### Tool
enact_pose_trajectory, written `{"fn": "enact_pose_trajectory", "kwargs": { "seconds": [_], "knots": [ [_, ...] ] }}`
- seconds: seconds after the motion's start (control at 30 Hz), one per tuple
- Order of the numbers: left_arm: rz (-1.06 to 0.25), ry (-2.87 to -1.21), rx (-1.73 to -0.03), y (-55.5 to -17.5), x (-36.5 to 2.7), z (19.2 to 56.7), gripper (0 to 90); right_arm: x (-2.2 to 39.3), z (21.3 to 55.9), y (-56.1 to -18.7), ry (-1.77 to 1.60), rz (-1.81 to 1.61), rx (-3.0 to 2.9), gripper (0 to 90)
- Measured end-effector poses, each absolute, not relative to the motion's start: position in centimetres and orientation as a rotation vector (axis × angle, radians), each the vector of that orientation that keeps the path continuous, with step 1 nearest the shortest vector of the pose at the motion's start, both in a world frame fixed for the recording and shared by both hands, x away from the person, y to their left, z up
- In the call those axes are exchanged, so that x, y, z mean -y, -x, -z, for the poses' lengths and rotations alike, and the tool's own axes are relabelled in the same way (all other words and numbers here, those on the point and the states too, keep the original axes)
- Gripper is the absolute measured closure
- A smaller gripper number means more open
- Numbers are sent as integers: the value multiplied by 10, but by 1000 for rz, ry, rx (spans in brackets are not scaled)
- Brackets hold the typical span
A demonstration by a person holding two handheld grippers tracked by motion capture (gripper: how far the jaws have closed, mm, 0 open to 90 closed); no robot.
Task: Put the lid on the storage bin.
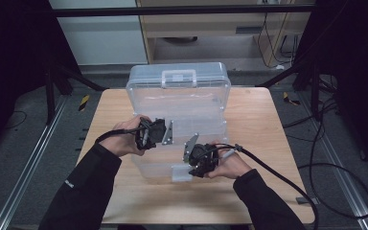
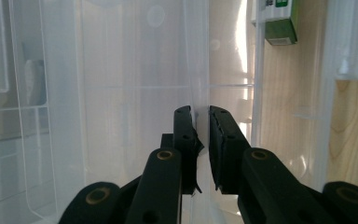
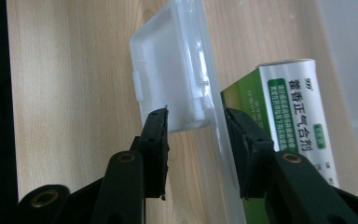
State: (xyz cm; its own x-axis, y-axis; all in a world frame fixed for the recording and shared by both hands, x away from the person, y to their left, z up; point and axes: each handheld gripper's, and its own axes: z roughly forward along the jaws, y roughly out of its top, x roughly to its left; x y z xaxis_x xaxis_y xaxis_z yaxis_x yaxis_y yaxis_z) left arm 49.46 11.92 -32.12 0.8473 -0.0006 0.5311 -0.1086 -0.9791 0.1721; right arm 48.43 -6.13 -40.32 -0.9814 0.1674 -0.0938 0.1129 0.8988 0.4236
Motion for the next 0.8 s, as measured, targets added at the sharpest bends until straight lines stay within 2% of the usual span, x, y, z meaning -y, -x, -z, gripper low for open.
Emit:
{"fn": "enact_pose_trajectory", "kwargs": {
  "seconds": [0.1,0.27,0.8],
  "knots": [
    [-789,-2845,83,-492,-119,322,809,67,397,-481,-251,-687,-2915,574],
    [-774,-2849,83,-491,-118,324,807,86,379,-474,-306,-807,-2852,581],
    [-753,-2867,52,-492,-115,323,803,136,336,-470,-651,-1110,-2587,783]
  ]
}}
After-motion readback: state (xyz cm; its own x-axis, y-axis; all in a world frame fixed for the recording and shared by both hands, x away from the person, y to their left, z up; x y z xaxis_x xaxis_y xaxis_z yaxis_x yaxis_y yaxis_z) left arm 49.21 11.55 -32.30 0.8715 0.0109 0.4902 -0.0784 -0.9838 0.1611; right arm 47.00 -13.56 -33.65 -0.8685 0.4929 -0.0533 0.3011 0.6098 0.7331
